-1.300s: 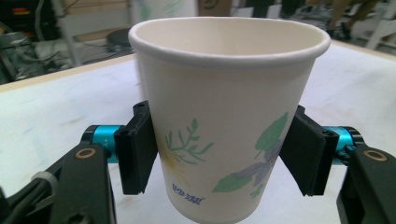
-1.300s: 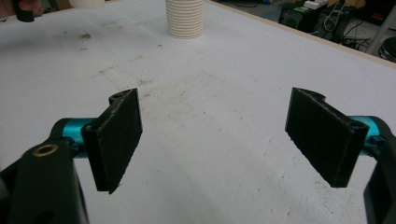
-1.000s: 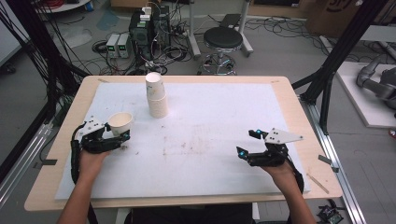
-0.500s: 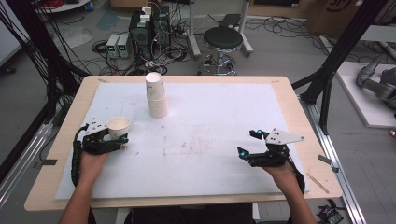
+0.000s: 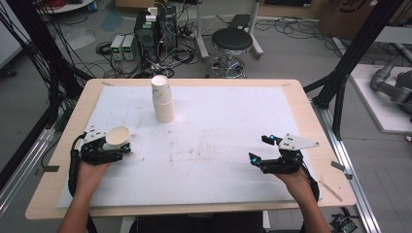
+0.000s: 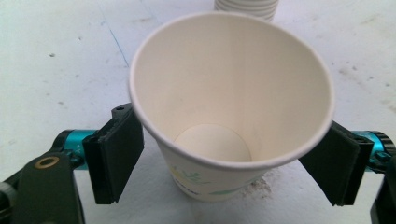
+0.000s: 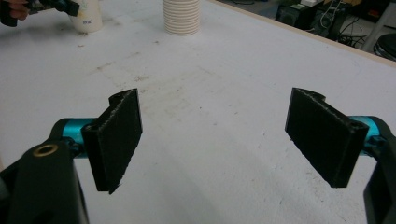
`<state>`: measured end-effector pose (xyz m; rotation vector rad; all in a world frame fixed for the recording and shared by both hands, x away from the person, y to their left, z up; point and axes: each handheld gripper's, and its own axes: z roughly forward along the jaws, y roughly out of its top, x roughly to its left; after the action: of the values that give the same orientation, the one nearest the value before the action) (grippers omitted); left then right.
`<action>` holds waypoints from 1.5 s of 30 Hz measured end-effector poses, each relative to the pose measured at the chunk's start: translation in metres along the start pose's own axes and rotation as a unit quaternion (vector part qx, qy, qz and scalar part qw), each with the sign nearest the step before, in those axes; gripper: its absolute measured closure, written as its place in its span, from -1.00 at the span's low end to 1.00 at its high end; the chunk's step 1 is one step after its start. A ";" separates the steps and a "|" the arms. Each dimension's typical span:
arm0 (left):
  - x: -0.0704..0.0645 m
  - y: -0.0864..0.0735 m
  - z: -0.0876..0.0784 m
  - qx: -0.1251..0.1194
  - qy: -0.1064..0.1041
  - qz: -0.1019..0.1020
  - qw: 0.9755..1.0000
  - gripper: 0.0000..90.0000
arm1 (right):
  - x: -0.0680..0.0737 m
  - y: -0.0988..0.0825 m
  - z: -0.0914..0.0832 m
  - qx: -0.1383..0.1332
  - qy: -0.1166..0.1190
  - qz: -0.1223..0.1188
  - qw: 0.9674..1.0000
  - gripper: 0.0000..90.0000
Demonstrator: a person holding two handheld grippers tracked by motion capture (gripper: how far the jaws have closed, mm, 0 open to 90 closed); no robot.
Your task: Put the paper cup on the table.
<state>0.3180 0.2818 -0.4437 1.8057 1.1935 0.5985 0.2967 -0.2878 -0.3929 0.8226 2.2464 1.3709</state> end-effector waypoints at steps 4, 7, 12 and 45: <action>-0.002 0.007 -0.018 -0.018 0.010 0.002 1.000 -0.59 | -0.001 0.000 -0.001 -0.001 -0.003 0.000 1.000 -0.58; -0.005 0.018 -0.032 -0.049 0.015 0.007 0.999 -0.59 | -0.002 0.000 -0.002 -0.002 -0.004 0.001 1.000 -0.58; -0.024 0.035 -0.041 -0.132 -0.038 0.033 0.990 -0.60 | -0.003 -0.002 -0.002 0.000 -0.010 0.006 1.000 -0.58; -0.091 0.027 0.010 -0.168 -0.190 0.067 0.965 -0.57 | -0.002 -0.002 -0.012 0.000 -0.031 0.007 1.000 -0.58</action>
<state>0.3002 0.1908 -0.4195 1.6240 0.6701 0.4690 0.2906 -0.2982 -0.3893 0.8689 2.1978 1.3343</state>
